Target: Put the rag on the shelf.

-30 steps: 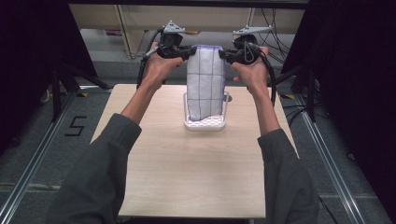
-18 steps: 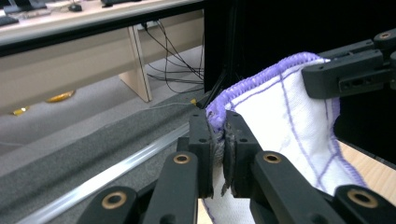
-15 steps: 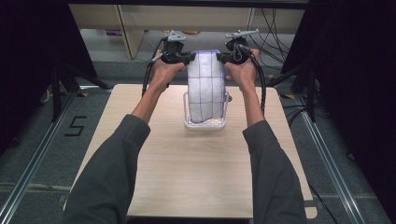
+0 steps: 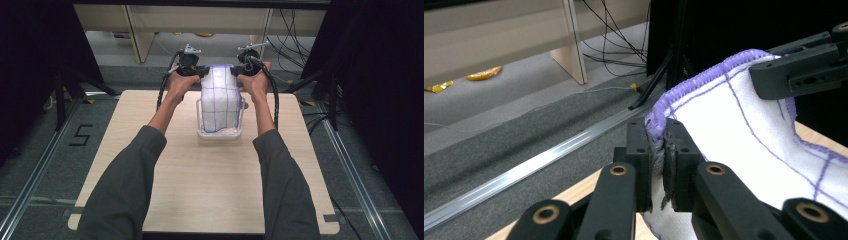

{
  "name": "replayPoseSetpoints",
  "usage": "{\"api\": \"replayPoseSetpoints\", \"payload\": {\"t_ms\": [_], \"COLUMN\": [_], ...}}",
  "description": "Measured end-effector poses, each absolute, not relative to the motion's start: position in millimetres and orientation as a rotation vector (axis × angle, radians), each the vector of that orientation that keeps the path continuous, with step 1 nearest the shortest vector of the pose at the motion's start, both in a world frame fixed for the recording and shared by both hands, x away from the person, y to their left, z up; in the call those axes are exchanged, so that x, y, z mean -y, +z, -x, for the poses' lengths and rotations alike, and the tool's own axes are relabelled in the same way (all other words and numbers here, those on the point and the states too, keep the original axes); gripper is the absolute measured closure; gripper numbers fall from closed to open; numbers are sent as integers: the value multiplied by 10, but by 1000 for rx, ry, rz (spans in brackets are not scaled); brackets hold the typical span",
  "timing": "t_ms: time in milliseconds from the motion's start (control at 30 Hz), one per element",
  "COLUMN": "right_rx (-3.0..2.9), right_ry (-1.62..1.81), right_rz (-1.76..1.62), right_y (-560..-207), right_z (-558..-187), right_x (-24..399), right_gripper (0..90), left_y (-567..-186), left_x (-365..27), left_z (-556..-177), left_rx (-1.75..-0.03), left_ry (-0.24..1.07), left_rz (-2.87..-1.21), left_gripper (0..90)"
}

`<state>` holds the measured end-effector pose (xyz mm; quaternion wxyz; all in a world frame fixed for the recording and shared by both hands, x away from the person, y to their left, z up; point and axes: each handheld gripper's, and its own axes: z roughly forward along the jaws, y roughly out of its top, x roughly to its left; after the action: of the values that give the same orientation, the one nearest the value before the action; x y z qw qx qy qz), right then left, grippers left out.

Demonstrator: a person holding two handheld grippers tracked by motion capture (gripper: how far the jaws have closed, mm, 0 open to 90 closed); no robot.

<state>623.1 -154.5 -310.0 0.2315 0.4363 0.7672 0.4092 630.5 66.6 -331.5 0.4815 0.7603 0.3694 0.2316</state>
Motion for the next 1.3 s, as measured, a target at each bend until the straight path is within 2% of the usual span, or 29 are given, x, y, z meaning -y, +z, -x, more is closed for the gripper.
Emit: {"api": "replayPoseSetpoints", "payload": {"t_ms": [200, 300, 367, 633, 833, 1033, 1300], "right_rx": [-2147, -2139, -2137, -2141, -2139, -2156, -2165], "right_ry": [1076, 1059, 1052, 1066, 1086, 1119, 1137], "right_rz": [-1227, -1256, -1275, -1294, -1303, -1279, -1206], "right_y": [-3214, -3258, -3277, -3270, -3202, -3119, -3085], "right_z": [-6250, -6263, -6256, -6174, -6072, -5918, -5685], "right_x": [1532, 1538, 1544, 1693, 1785, 1837, 1902], "right_gripper": [796, 703, 650, 633, 608, 556, 494], "left_y": [-3373, -3388, -3387, -3363, -3383, -3456, -3459], "left_x": [-678, -700, -745, -1023, -1259, -1373, -1439], "left_z": [-6298, -6279, -6249, -6053, -5879, -5741, -5449], "left_rx": [-913, -930, -939, -942, -937, -956, -920], "left_ry": [552, 531, 525, 500, 478, 444, 412], "left_rz": [-1874, -1878, -1877, -1910, -1964, -1974, -1989], "left_gripper": [800, 699, 673, 651, 583, 455, 394]}}
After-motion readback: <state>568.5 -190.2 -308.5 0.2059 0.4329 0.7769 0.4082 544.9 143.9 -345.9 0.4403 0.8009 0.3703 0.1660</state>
